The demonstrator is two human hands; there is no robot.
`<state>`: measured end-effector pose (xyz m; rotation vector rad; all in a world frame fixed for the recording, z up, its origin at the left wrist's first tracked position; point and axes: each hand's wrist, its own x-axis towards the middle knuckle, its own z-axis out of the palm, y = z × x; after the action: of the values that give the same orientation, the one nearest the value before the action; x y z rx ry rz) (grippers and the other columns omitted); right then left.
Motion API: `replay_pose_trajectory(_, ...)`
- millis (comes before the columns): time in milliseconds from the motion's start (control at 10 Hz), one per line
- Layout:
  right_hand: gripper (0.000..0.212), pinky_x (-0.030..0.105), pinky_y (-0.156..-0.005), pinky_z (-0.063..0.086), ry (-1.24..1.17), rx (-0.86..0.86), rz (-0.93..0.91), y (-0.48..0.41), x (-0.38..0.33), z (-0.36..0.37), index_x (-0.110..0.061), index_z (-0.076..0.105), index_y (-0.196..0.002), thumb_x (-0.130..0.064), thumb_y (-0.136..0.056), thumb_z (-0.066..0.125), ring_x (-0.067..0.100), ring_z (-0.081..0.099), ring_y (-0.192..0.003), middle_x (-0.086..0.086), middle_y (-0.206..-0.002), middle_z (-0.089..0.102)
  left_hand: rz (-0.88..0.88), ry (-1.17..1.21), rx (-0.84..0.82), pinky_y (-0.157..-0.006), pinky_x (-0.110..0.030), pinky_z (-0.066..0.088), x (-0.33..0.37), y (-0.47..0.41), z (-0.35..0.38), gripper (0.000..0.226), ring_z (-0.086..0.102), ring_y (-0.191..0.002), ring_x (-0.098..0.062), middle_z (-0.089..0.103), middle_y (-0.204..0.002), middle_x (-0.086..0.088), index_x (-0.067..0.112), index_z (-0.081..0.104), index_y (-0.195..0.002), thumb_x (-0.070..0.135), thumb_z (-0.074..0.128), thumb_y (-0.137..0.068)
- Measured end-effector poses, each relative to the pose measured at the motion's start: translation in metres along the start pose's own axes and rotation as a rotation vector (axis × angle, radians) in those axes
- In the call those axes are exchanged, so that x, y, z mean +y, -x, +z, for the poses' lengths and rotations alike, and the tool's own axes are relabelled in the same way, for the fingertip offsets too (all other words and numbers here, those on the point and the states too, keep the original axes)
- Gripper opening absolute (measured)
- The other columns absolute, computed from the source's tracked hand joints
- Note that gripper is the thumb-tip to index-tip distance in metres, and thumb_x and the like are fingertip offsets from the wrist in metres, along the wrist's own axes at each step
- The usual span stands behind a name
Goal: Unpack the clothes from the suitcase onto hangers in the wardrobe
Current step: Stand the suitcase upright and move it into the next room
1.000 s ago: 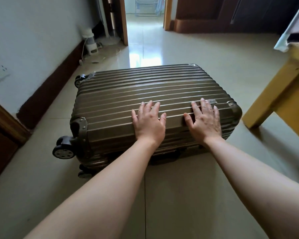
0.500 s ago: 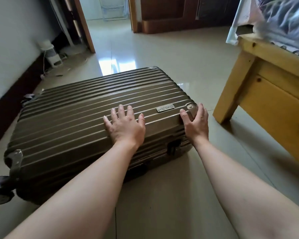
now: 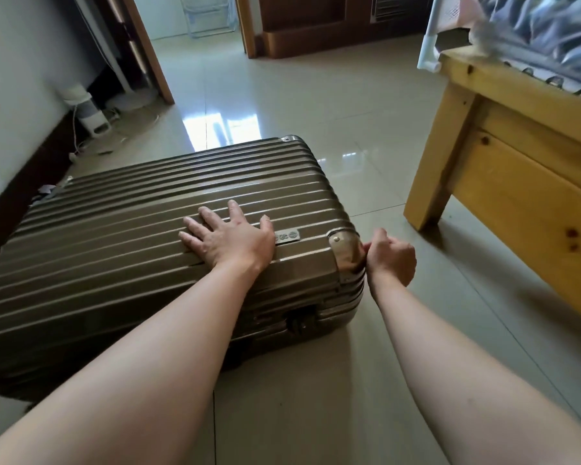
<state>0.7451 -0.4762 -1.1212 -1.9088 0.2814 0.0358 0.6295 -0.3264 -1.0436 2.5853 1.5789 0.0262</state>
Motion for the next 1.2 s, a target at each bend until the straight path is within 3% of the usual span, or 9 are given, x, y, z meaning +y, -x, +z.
replay_pose_trajectory(100, 0.028, 0.030, -0.063, 0.046, -0.079, -0.182, 0.172, -0.008, 0.011, 0.002, -0.006, 0.068, -0.069, -0.032, -0.076, 0.061, 0.025, 0.058, -0.065, 0.004, -0.065, 0.063, 0.089, -0.009, 0.000, -0.116, -0.058, -0.006, 0.017, 0.006, -0.001, 0.073, -0.004, -0.145, -0.043, 0.001, -0.160, -0.016, 0.028, 0.010, -0.154, 0.064, 0.025, -0.092)
replay_pose_trajectory(200, 0.022, 0.036, -0.077, 0.054, -0.175, -0.380, 0.319, -0.014, 0.018, 0.010, -0.015, 0.062, -0.067, -0.032, -0.069, 0.076, 0.027, 0.064, -0.081, 0.007, -0.079, 0.067, 0.151, -0.013, -0.027, -0.115, -0.058, -0.006, 0.033, 0.012, 0.001, 0.073, -0.005, -0.146, -0.039, 0.000, -0.161, -0.014, 0.029, 0.008, -0.153, 0.065, 0.025, -0.092)
replay_pose_trajectory(300, 0.015, 0.025, -0.054, 0.055, -0.277, -0.568, 0.438, -0.017, 0.016, 0.011, -0.009, 0.065, -0.075, -0.021, -0.083, 0.069, 0.021, 0.068, -0.072, 0.011, -0.081, 0.071, 0.173, -0.027, -0.042, -0.115, -0.058, -0.005, 0.043, 0.010, 0.002, 0.074, -0.005, -0.147, -0.038, -0.001, -0.161, -0.013, 0.030, 0.008, -0.153, 0.067, 0.025, -0.092)
replay_pose_trajectory(400, 0.026, 0.019, -0.041, 0.049, -0.354, -0.737, 0.509, -0.021, 0.021, 0.014, -0.004, 0.067, -0.078, -0.021, -0.094, 0.055, 0.019, 0.067, -0.053, 0.009, -0.064, 0.070, 0.194, -0.035, -0.039, -0.116, -0.058, -0.004, 0.052, 0.005, 0.000, 0.075, -0.004, -0.147, -0.037, 0.000, -0.161, -0.012, 0.031, 0.007, -0.153, 0.068, 0.024, -0.091)
replay_pose_trajectory(600, 0.033, 0.031, -0.056, 0.057, -0.340, -0.775, 0.482, -0.035, 0.035, 0.031, 0.002, 0.062, -0.117, -0.020, -0.092, 0.057, 0.029, 0.068, -0.076, 0.023, -0.101, 0.069, 0.232, -0.049, -0.045, -0.115, -0.057, -0.004, 0.074, 0.001, 0.010, 0.075, -0.006, -0.146, -0.040, -0.002, -0.161, -0.011, 0.032, 0.006, -0.153, 0.070, 0.022, -0.090)
replay_pose_trajectory(700, 0.032, 0.031, -0.055, 0.056, -0.333, -0.770, 0.461, -0.041, 0.041, 0.037, 0.001, 0.060, -0.120, -0.016, -0.093, 0.057, 0.029, 0.068, -0.078, 0.026, -0.110, 0.067, 0.234, -0.061, -0.031, -0.115, -0.058, -0.006, 0.074, 0.000, 0.015, 0.074, -0.008, -0.145, -0.042, -0.004, -0.161, -0.011, 0.033, 0.004, -0.153, 0.070, 0.018, -0.090)
replay_pose_trajectory(900, 0.027, 0.048, -0.074, 0.056, -0.374, -0.630, 0.479, -0.056, 0.043, 0.055, 0.012, 0.063, -0.105, -0.008, -0.087, 0.063, 0.033, 0.066, -0.074, 0.026, -0.089, 0.067, 0.246, -0.051, -0.015, -0.116, -0.057, -0.006, 0.072, 0.002, 0.017, 0.073, -0.008, -0.145, -0.041, -0.004, -0.161, -0.010, 0.033, 0.005, -0.153, 0.069, 0.017, -0.091)
replay_pose_trajectory(1000, 0.035, 0.059, -0.079, 0.053, -0.451, -0.571, 0.551, -0.063, 0.045, 0.068, 0.016, 0.062, -0.106, -0.005, -0.078, 0.068, 0.035, 0.066, -0.078, 0.028, -0.091, 0.067, 0.249, -0.048, -0.009, -0.116, -0.057, -0.006, 0.072, 0.002, 0.017, 0.073, -0.008, -0.146, -0.041, -0.003, -0.161, -0.010, 0.033, 0.006, -0.153, 0.068, 0.018, -0.091)
replay_pose_trajectory(1200, 0.022, 0.055, -0.078, 0.056, -0.478, -0.558, 0.602, -0.059, 0.038, 0.061, 0.004, 0.060, -0.096, -0.016, -0.088, 0.065, 0.034, 0.068, -0.075, 0.022, -0.084, 0.067, 0.248, -0.049, -0.002, -0.116, -0.058, -0.005, 0.073, 0.002, 0.018, 0.073, -0.007, -0.146, -0.041, -0.002, -0.161, -0.010, 0.033, 0.006, -0.153, 0.068, 0.018, -0.091)
